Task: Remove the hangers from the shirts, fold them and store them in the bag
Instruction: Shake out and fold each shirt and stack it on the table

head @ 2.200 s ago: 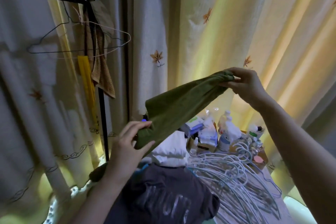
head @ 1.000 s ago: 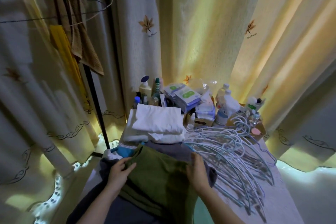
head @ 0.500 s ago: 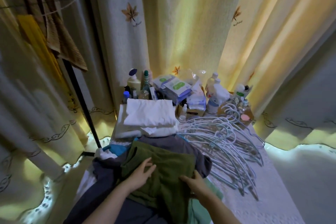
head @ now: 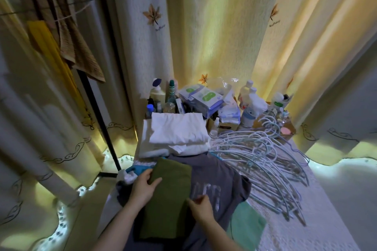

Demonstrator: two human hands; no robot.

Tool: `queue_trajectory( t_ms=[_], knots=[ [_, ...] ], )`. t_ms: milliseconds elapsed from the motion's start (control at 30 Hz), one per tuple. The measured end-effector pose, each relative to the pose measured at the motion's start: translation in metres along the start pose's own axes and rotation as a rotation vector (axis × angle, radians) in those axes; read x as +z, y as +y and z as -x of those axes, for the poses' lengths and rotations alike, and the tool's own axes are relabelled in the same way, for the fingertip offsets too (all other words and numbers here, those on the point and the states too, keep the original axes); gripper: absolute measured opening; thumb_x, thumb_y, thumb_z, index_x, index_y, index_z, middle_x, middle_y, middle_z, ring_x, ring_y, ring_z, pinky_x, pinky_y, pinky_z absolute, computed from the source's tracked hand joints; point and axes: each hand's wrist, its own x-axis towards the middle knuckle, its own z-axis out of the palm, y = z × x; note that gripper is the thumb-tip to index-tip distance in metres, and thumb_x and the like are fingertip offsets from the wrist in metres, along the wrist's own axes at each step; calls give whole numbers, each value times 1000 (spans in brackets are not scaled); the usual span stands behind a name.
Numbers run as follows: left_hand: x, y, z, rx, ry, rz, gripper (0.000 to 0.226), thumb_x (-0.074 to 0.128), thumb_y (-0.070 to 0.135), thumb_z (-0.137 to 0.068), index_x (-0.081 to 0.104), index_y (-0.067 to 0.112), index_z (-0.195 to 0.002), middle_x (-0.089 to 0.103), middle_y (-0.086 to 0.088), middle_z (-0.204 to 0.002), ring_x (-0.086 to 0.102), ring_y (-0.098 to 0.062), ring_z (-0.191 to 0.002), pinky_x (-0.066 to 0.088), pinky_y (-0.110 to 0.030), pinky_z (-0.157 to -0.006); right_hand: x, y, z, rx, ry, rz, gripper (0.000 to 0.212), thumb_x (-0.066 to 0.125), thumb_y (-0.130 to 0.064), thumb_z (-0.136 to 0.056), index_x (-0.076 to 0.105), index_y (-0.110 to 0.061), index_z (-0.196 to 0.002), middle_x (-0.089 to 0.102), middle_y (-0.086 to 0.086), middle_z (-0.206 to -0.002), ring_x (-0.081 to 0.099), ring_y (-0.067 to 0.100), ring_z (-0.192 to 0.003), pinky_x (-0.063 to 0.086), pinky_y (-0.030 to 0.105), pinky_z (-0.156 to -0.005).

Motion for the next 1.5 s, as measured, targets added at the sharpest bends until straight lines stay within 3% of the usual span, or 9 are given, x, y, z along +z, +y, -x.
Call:
queue_trajectory(
  t_ms=[200, 367, 467, 567, 633, 700, 1033, 1167, 1500],
  knots=[
    [1, -4, -11, 54, 13, -167, 48, 72, 14, -82, 53, 3, -125, 58, -18, -125, 53, -32, -118, 42, -40, -100, 22, 19, 2, 88, -270, -143, 46, 76, -12, -78, 51, 2, -114, 62, 17, -117, 61, 24, -102, 52, 27, -87],
    [-16, 19, -16, 249, -179, -483, 132, 89, 36, -55, -3, 34, -150, -3, 6, -154, 9, -22, -143, 24, -46, -115, -11, -10, 11, -121, -485, -193, 37, 61, 5, -82, 58, -17, -111, 65, 3, -106, 63, 10, -91, 53, 19, -77],
    [-11, 40, -10, 442, -365, -478, 146, 87, 59, -40, -15, 47, -144, -18, 23, -153, -6, -5, -141, 17, -37, -115, -69, -25, 18, -357, -621, 58, 25, 63, -5, -77, 55, -23, -93, 58, -1, -98, 56, 10, -90, 45, 22, -80],
    [18, 52, 5, 340, -651, -348, 122, 87, 61, -42, 21, 43, -144, 23, 21, -152, 19, -1, -140, 27, -27, -113, -134, -24, 19, -407, -662, 287, 25, 63, -7, -74, 45, -20, -86, 48, -2, -91, 48, 9, -83, 40, 20, -72],
    [54, 55, 20, 337, -830, -326, 65, 87, 48, -56, 56, 33, -111, 60, 17, -114, 53, -1, -112, 42, -20, -96, -174, -15, 16, -372, -675, 388, 28, 63, -4, -78, 46, -22, -90, 51, -4, -93, 49, 9, -83, 42, 20, -71],
    [96, 61, 41, 307, -934, -256, 32, 83, 34, -69, 56, 26, -86, 58, 12, -81, 54, -3, -81, 44, -24, -79, -215, -1, 12, -302, -646, 437, 27, 63, -4, -81, 50, -22, -96, 55, 0, -99, 52, 12, -88, 46, 23, -75],
    [259, 100, 110, 161, -840, -29, 36, 64, 4, -87, 46, 10, -118, 53, -9, -114, 52, -12, -79, 45, -19, -74, -367, 95, -24, -18, 34, 588, 31, 76, -33, -78, 60, -22, -103, 63, 4, -107, 58, 17, -96, 47, 26, -88],
    [266, 90, 120, 14, -860, 35, 48, 57, -9, -87, 40, 1, -132, 49, -8, -120, 56, -11, -85, 47, -12, -71, -365, 123, -33, 123, 50, 680, 48, 68, -27, -84, 50, -16, -128, 54, 7, -130, 52, 21, -118, 40, 30, -102],
    [139, 52, 71, 134, -491, -165, 20, 52, -4, -91, 58, 10, -104, 62, -8, -102, 56, -11, -81, 42, -9, -74, -282, 47, -63, -254, 124, 631, 24, 57, -12, -91, 64, -12, -114, 65, 5, -116, 60, 19, -103, 45, 23, -82]
  ],
)
